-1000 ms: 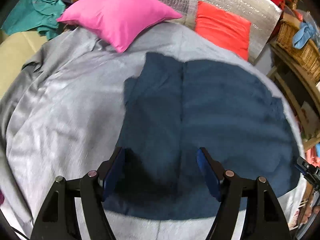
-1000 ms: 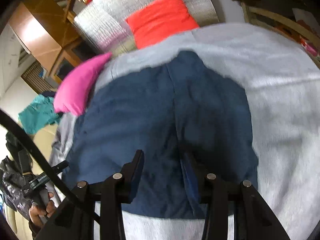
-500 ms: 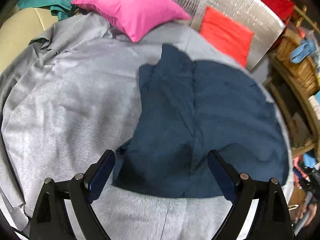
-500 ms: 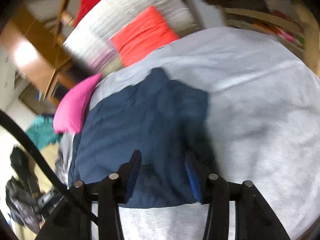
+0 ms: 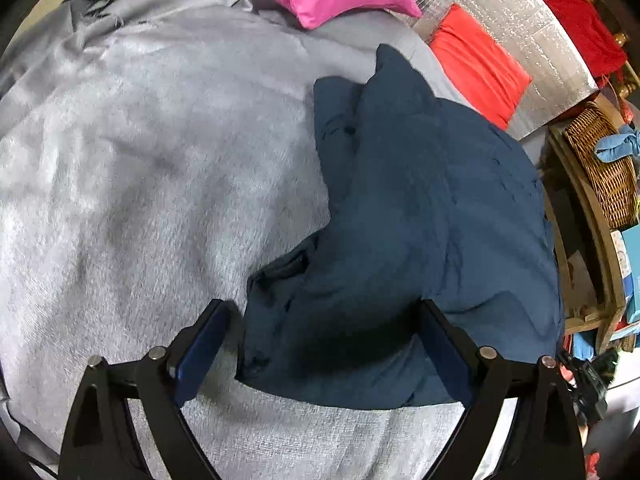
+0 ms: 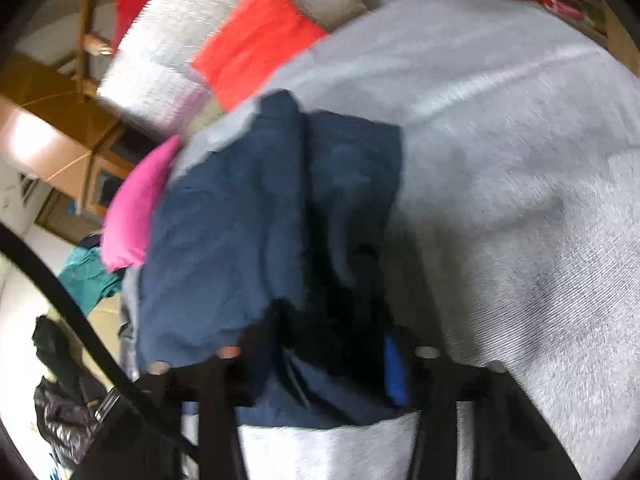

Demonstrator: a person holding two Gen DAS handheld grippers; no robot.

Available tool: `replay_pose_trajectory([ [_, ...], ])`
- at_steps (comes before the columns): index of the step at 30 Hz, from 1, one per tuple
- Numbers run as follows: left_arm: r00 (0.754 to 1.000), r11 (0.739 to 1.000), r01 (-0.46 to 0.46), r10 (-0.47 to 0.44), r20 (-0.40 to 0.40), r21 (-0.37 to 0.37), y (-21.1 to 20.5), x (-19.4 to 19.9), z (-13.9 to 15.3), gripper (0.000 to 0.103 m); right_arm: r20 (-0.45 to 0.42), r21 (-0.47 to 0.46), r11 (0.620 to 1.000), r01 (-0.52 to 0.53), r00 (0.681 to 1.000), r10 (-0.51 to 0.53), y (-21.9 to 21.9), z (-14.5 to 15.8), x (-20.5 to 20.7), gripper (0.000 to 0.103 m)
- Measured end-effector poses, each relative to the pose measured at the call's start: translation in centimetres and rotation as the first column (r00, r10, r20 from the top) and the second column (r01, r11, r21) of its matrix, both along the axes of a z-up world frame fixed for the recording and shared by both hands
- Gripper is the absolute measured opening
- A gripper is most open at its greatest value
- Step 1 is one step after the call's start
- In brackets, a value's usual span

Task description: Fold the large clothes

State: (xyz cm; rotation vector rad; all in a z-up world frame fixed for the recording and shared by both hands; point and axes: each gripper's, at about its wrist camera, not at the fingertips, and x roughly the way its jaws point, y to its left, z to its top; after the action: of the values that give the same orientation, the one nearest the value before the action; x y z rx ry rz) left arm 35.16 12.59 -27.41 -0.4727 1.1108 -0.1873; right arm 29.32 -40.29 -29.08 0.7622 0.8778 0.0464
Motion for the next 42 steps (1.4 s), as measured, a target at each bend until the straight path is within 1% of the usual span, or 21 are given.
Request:
replay_pose_trajectory([
  [1, 1.000, 1.000, 0.008, -0.008, 0.006, -0.007, -0.2, 0.0, 0.2, 0.083, 0.040, -0.020, 1.000, -0.008, 0.999, 0.009, 0.3, 0.9, -0.5, 0.041],
  [3, 1.000, 1.000, 0.013, -0.013, 0.013, 0.009, -0.5, 0.3, 0.3, 0.083, 0.085, -0.059, 0.998, -0.022, 0.996, 0.027, 0.9, 1.9, -1.1, 0.041],
  [4, 1.000, 1.000, 0.015, -0.015, 0.007, 0.015, -0.5, 0.5, 0.2, 0.083, 0.070, -0.080, 0.997, -0.023, 0.997, 0.029, 1.0, 1.7, -0.9, 0.041],
  [5, 1.000, 1.000, 0.015, -0.015, -0.003, 0.012, -0.6, 0.8, -0.1, 0.084, 0.017, -0.097, 0.995, -0.021, 1.000, 0.023, 1.0, 0.7, -0.3, 0.041],
  [7, 1.000, 1.000, 0.009, -0.009, -0.014, -0.001, -0.7, 1.4, -0.4, 0.084, -0.048, -0.084, 0.996, -0.021, 0.999, 0.017, 0.9, -0.8, 0.5, 0.041],
  [10, 1.000, 1.000, -0.007, 0.007, -0.005, -0.009, -0.4, 1.6, 0.1, 0.084, -0.029, -0.066, 0.998, -0.014, 0.999, 0.012, 0.6, 0.2, 0.3, 0.043],
  [12, 1.000, 1.000, -0.013, 0.013, 0.017, -0.008, -0.1, 1.3, 0.7, 0.083, -0.012, -0.044, 0.999, 0.009, 1.000, -0.009, 0.0, 0.9, -0.1, 0.051],
  [14, 0.998, 1.000, -0.022, 0.022, 0.059, 0.000, 0.2, 0.8, 1.8, 0.083, 0.005, -0.039, 0.999, 0.037, 0.999, -0.037, -0.8, 1.4, 0.0, 0.055],
  [16, 0.990, 0.999, -0.039, 0.037, 0.134, 0.007, 0.6, 1.1, 3.1, 0.083, 0.052, -0.046, 0.996, 0.081, 0.996, -0.079, -2.0, 2.4, -0.2, 0.058],
  [17, 0.986, 0.999, -0.049, 0.047, 0.162, 0.007, 0.8, 1.4, 3.5, 0.083, 0.073, -0.038, 0.994, 0.103, 0.992, -0.100, -2.3, 2.7, 0.0, 0.068],
  [18, 0.982, 0.998, -0.062, 0.061, 0.181, 0.000, 0.8, 1.8, 3.7, 0.083, 0.095, -0.023, 0.992, 0.123, 0.988, -0.120, -2.9, 3.1, 0.3, 0.077],
  [19, 0.977, 0.997, -0.078, 0.080, 0.197, -0.020, 1.1, 2.3, 3.9, 0.084, 0.107, -0.014, 0.990, 0.138, 0.985, -0.135, -3.7, 3.4, 0.5, 0.079],
  [20, 0.974, 0.994, -0.091, 0.101, 0.202, -0.061, 1.5, 3.1, 3.8, 0.084, 0.113, -0.007, 0.988, 0.152, 0.982, -0.150, -4.2, 3.5, 1.3, 0.079],
  [22, 0.976, 0.986, -0.100, 0.123, 0.182, -0.134, 2.1, 4.4, 3.2, 0.084, 0.108, 0.024, 0.989, 0.147, 0.983, -0.149, -4.8, 3.2, 3.0, 0.079],
  [24, 0.983, 0.975, -0.104, 0.131, 0.132, -0.195, 2.4, 5.8, 2.1, 0.084, 0.090, 0.059, 0.989, 0.132, 0.987, -0.137, -5.0, 2.5, 5.3, 0.081],
  [28, 0.990, 0.972, -0.085, 0.108, 0.095, -0.218, 1.4, 8.3, 1.7, 0.084, 0.026, 0.034, 0.995, 0.093, 0.995, -0.094, -5.1, 1.2, 10.3, 0.081],
  [32, 0.993, 0.959, -0.080, 0.101, 0.066, -0.271, 1.0, 10.2, 1.5, 0.084, 0.010, 0.001, 0.997, 0.073, 0.997, -0.073, -5.0, 1.0, 13.7, 0.084],
  [35, 0.997, 0.956, -0.069, 0.075, 0.012, -0.284, 0.3, 11.1, 0.8, 0.084, -0.005, 0.048, 0.997, 0.059, 0.998, -0.059, -5.7, 0.5, 16.0, 0.085],
  [37, 0.998, 0.961, -0.069, 0.070, -0.005, -0.267, -0.2, 11.4, 0.6, 0.087, -0.028, 0.082, 0.996, 0.039, 0.999, -0.036, -5.8, -0.6, 17.2, 0.085],
  [40, 0.997, 0.963, -0.074, 0.068, -0.031, -0.258, -0.8, 12.2, 0.1, 0.088, -0.050, 0.085, 0.996, 0.008, 0.999, -0.004, -5.4, -2.1, 18.4, 0.086],
  [42, 0.996, 0.961, -0.091, 0.081, -0.048, -0.262, -0.9, 12.6, -0.4, 0.088, -0.029, 0.073, 0.997, -0.014, 0.999, 0.017, -4.9, -2.4, 18.6, 0.084],
])
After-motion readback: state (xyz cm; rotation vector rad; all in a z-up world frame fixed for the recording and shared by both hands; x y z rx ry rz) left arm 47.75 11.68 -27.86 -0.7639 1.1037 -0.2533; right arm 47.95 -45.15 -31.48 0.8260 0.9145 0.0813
